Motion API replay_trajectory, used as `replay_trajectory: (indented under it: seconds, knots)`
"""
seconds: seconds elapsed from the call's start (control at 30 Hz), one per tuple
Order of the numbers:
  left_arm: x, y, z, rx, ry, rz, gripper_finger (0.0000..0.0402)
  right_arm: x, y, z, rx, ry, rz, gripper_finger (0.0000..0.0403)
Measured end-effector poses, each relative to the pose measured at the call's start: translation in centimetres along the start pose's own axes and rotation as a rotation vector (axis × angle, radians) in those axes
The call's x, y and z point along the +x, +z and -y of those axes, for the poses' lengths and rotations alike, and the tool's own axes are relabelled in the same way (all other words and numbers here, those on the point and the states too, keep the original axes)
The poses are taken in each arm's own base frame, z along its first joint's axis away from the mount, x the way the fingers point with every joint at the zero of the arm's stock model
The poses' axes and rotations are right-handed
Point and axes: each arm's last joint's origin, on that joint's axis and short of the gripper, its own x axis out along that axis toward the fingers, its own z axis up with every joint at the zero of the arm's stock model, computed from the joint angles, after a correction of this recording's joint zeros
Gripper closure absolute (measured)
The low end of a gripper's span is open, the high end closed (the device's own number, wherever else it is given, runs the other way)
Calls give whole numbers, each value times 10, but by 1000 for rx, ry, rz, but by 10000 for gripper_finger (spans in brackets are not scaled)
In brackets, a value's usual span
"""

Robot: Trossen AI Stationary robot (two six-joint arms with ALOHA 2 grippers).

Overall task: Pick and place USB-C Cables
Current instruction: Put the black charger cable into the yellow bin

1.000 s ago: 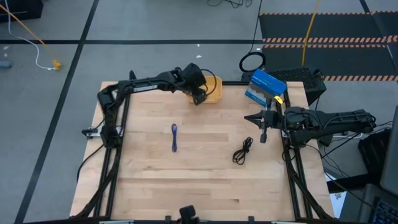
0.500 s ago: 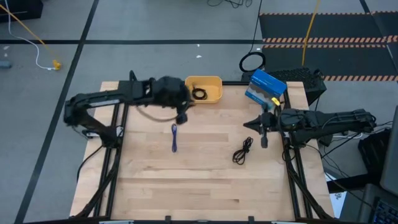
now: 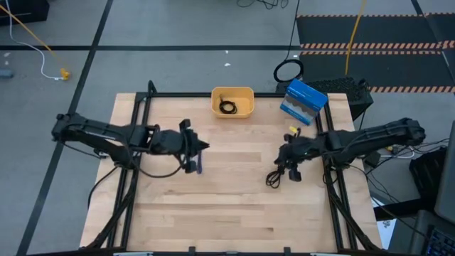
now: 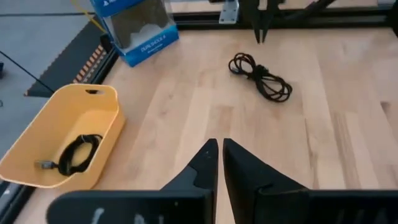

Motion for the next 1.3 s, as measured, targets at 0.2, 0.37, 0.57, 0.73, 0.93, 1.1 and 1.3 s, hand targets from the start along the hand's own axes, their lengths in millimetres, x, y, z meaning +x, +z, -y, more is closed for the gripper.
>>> replay_trajectory:
  seconds: [0.2, 0.37, 0.57, 0.73, 0.93, 1.1, 1.3]
  knots:
    - [-2, -22, 13, 19, -38, -9, 376, 23, 0, -16, -19, 12, -217, 340]
    - [-2, -29, 21, 13, -64, -25, 376, 44, -6, -27, -52, 38, -339, 301]
    - [-7, -30, 32, 28, -104, -23, 376, 62, -16, -34, -88, 35, -438, 252]
    - [-8, -30, 35, 44, -116, -17, 376, 71, -19, -35, -131, 34, -465, 216]
    - [-8, -28, 35, 45, -120, 4, 376, 77, -16, -35, -218, 11, -422, 191]
    - [-8, -28, 35, 58, -120, 11, 376, 78, -14, -35, -276, 19, -405, 192]
    - [-8, -28, 35, 62, -120, 12, 376, 81, -23, -33, -278, 23, -407, 210]
